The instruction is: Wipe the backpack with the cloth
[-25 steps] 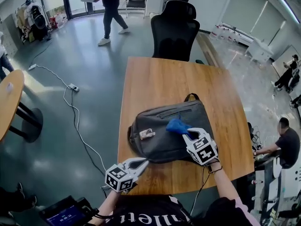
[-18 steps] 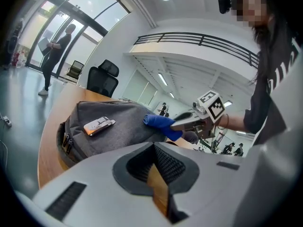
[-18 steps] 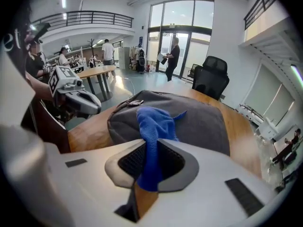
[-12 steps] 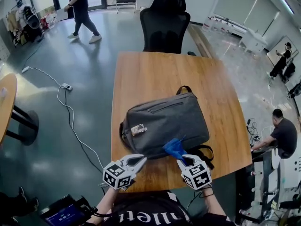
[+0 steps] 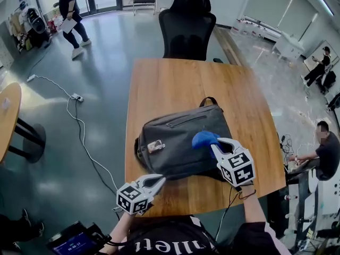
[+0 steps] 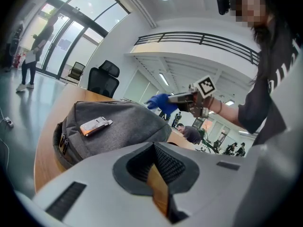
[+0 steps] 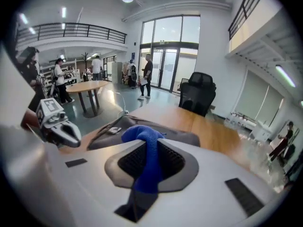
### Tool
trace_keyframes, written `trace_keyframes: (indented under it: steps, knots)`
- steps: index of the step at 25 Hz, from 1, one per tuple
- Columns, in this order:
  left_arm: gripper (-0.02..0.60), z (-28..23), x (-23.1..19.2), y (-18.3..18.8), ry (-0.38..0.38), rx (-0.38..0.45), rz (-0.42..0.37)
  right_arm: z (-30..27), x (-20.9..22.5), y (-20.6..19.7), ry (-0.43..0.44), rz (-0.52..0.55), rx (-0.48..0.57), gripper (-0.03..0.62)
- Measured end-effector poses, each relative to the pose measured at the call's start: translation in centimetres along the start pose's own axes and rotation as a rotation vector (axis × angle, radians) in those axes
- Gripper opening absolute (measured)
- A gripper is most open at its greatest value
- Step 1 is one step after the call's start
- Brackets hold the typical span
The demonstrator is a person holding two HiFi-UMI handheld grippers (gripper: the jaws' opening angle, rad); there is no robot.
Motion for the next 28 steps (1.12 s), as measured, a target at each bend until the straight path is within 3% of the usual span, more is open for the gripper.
trace_keyframes:
  steps: [6, 13, 20, 28]
  knots:
    - [0.0, 0.3, 0.4, 0.0, 0.024, 0.02, 0.007, -7.7, 8.4, 4.6, -0.071, 0.08, -0.059, 0.063]
    - [0.0, 1.0, 0.2, -0.3, 0.084, 0.053, 0.029, -13.7, 11.9, 3.2, -0.099, 0.134, -0.204, 0.063]
    - [0.0, -0.2, 0.2, -0.3, 0.089, 0.061, 0.033, -10.2, 10.2, 1.0, -0.045, 0.145, -0.147, 0.063]
    - [0.0, -2.7, 1.6, -0.2, 0.031, 0.025, 0.01, -2.5, 5.9, -4.6, -0.014, 0.039, -0.07, 0.063]
Point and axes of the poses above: the fingertips, and each gripper's own axes: z backward along the fingers, x to its right, y out of its top, the point moved 5 cm from there along z, backward along the fingers, and after that the axes turned 5 degrees about z, right-handed, at the moved point
